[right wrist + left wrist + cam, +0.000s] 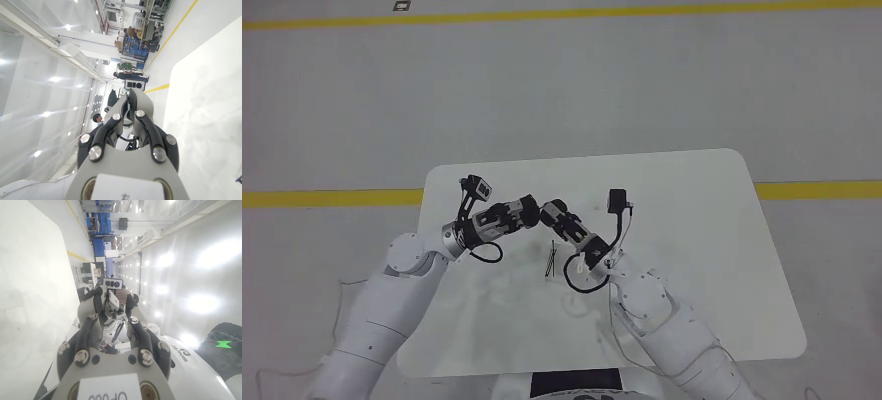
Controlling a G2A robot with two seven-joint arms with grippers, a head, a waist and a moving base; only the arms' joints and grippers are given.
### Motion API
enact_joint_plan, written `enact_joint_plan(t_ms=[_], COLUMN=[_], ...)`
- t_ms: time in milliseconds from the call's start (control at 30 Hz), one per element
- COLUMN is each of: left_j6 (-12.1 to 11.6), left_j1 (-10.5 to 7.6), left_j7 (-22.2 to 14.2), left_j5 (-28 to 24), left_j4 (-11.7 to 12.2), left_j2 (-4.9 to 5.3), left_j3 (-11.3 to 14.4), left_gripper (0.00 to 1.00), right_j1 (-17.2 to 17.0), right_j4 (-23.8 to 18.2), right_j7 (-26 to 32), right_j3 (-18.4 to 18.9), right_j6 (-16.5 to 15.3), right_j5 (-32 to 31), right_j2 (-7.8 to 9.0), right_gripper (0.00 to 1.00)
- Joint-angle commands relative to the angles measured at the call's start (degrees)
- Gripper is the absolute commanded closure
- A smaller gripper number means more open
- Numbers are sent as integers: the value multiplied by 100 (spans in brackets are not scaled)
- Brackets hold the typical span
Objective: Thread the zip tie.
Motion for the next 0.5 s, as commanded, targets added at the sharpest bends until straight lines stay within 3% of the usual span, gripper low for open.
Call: enact_joint_plan(t_ms=[0,467], left_j6=[6,69], left_j1=[-1,-18], left_j7=[-5,-64], left_j5=[5,18], left_j4=[-2,9], left_j2=[1,9], left_j3=[4,51], left_gripper=[75,81], right_j1=[-3,-23], right_j4=[5,16], right_j7=[-9,-95], right_j3=[6,33], right_j6=[21,58], right_j5=[2,14], right_j2=[-3,-30], right_gripper=[100,100])
